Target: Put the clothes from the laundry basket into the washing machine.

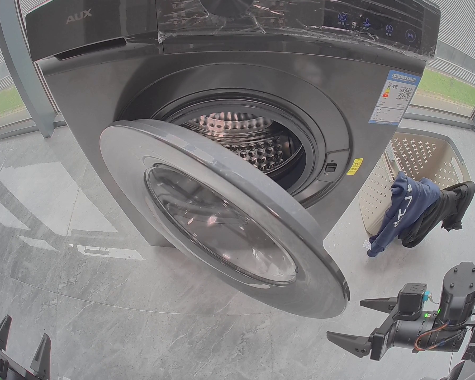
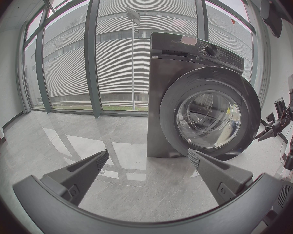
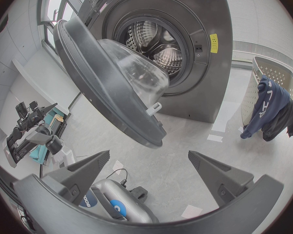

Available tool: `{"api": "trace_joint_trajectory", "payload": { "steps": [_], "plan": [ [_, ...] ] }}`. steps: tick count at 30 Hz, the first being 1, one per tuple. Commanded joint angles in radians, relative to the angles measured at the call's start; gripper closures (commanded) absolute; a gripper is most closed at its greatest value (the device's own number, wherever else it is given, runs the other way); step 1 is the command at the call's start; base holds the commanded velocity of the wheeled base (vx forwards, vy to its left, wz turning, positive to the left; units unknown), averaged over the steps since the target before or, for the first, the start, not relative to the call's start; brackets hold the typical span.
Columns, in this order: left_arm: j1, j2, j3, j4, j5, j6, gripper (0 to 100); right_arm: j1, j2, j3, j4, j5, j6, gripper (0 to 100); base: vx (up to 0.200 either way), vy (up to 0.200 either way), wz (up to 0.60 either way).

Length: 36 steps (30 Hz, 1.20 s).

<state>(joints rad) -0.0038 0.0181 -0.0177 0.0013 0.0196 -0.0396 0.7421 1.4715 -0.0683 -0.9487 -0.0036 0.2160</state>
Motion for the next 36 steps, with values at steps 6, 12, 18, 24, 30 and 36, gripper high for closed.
{"api": "trace_joint_trajectory", "payload": {
  "steps": [6, 12, 18, 24, 30, 36],
  "plan": [
    [0.001, -0.013, 0.016, 0.000, 0.000, 0.000, 0, -0.026, 0.036, -0.051, 0.001, -0.004, -0.004, 0, 0.000, 0.000, 0.00],
    [-0.001, -0.013, 0.015, 0.000, 0.000, 0.000, 0, -0.035, 0.018, 0.068, 0.024, -0.003, -0.026, 0, 0.000, 0.000, 0.00],
    [0.001, -0.013, 0.016, 0.000, 0.000, 0.000, 0, -0.214, 0.027, 0.058, 0.074, 0.001, -0.061, 0, 0.000, 0.000, 0.00],
    [0.001, -0.013, 0.016, 0.000, 0.000, 0.000, 0, -0.280, 0.090, -0.038, 0.073, 0.002, -0.072, 0, 0.000, 0.000, 0.00],
    [0.001, -0.013, 0.016, 0.000, 0.000, 0.000, 0, -0.267, 0.095, -0.140, 0.074, 0.005, -0.070, 0, 0.000, 0.000, 0.00],
    [0.001, -0.013, 0.015, 0.000, 0.000, 0.000, 0, -0.199, 0.116, -0.183, 0.073, 0.007, -0.069, 0, 0.000, 0.000, 0.00]
  ]
}}
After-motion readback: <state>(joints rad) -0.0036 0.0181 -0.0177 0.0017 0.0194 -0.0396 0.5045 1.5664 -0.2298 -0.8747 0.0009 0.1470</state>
